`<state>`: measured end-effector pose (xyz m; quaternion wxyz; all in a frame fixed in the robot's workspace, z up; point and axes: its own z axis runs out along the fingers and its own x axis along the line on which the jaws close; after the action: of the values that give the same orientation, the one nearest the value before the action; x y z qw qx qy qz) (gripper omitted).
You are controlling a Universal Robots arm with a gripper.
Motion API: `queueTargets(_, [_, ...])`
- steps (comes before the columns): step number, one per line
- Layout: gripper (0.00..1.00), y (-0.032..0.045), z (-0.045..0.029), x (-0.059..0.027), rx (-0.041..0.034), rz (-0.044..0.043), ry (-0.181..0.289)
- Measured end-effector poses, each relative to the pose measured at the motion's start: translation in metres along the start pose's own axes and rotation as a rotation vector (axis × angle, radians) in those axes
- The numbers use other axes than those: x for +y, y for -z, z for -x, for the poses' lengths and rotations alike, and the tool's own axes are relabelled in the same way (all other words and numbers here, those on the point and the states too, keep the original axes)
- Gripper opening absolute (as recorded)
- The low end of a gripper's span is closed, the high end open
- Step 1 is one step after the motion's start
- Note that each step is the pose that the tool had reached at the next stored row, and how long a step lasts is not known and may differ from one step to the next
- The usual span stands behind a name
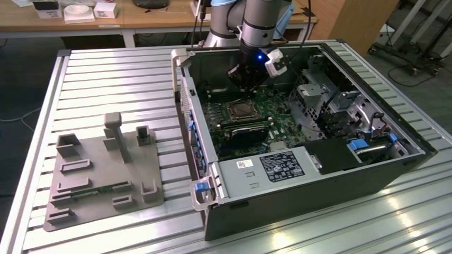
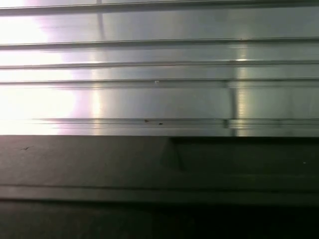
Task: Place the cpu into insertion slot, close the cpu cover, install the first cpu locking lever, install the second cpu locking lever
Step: 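Install the first cpu locking lever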
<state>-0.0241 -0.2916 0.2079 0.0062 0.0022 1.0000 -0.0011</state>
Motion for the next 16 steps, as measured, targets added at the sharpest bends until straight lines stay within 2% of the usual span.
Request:
queueTargets(9, [0.10, -0.0004, -0.0005, -0.0012, -0.0001, 0.0000, 0.000])
queueTargets(16, [0.10, -0.0039, -0.0005, -0.0012, 0.0000, -0.0001, 0.000])
